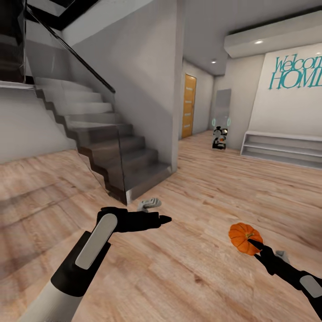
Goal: Place each of the two pumpkins and all three candles from the living room inside a cabinet in the living room (use any cabinet), then make sure every cabinet is closed, and position the cauldron so it is next to a table in the living room.
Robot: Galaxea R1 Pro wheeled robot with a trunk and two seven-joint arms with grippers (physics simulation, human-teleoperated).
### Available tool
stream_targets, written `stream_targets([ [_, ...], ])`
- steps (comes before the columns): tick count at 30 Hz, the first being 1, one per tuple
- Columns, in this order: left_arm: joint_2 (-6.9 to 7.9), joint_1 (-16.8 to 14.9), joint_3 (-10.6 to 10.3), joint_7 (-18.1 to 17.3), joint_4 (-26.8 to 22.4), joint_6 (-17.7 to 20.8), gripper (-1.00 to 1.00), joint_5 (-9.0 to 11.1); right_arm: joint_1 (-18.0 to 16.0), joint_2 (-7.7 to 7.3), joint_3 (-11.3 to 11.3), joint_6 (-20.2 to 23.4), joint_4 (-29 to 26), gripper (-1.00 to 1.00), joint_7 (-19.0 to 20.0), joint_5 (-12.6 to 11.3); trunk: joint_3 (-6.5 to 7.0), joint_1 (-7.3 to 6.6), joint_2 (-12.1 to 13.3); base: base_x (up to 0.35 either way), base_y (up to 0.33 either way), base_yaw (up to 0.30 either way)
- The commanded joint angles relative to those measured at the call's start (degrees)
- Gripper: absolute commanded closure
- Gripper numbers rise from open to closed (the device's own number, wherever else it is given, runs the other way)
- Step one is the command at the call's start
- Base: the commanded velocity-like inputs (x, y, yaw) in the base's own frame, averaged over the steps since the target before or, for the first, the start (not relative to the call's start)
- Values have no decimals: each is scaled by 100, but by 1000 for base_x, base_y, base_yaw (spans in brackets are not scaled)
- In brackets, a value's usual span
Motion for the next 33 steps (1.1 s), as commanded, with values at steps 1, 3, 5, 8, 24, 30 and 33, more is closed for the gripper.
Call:
stream_targets([
  [1, 4, -6, -11, 51, 3, 5, -100, 53, -4, 0, -40, 51, -3, 100, 3, -53, 1, -1, -2, 0, 0, 244],
  [3, 5, -6, -13, 46, 6, 5, -100, 46, -4, 0, -40, 51, -3, 100, 3, -53, 12, -1, -2, 0, 0, 244],
  [5, 7, -6, -6, 45, 10, 5, -100, 25, -4, 4, -40, 51, -3, 100, 3, -53, 23, -1, -2, 0, 0, 244],
  [8, 5, -6, -7, 67, 11, 5, -100, 22, -4, 3, -40, 51, -3, 100, 3, -53, 39, -1, -2, -49, 0, 244],
  [24, -1, -6, -23, 75, 21, 5, -100, 43, -4, 7, -36, 51, 1, 100, 3, -53, 127, -1, -2, -299, 0, 244],
  [30, 5, -6, -26, 58, 19, 5, -100, 23, -4, 7, -38, 53, 5, 100, 3, -53, 160, -1, -2, -116, 0, 244],
  [33, 7, -6, -23, 44, 14, 5, -100, 36, -4, 7, -38, 51, 6, 100, 3, -53, 176, -1, -2, -21, 0, 244],
])
